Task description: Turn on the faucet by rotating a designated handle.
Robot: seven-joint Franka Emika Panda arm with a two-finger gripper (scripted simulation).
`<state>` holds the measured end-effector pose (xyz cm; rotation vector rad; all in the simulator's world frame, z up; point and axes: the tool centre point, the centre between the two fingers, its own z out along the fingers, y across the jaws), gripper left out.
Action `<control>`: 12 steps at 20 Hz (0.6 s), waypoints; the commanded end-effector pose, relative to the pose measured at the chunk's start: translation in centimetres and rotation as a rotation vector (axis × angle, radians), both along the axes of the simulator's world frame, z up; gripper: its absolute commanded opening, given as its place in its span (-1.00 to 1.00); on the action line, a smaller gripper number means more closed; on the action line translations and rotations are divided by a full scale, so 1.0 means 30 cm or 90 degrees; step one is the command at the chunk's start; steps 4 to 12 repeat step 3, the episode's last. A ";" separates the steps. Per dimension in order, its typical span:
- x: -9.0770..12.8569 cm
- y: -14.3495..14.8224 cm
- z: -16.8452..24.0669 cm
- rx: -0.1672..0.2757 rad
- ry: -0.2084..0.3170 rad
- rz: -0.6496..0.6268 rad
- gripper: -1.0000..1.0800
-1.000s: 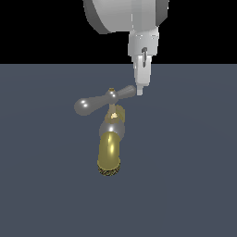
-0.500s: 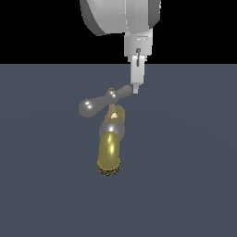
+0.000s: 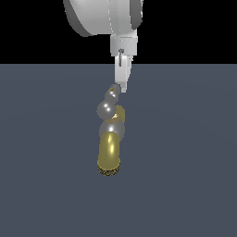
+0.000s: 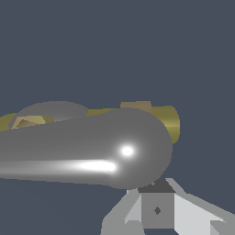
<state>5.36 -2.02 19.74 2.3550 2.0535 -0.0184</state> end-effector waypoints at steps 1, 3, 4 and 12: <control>0.008 0.202 0.001 0.013 0.002 0.041 -1.00; 0.013 0.225 0.001 0.013 0.002 0.042 -1.00; 0.013 0.225 0.001 0.013 0.002 0.042 -1.00; 0.013 0.225 0.001 0.013 0.002 0.042 -1.00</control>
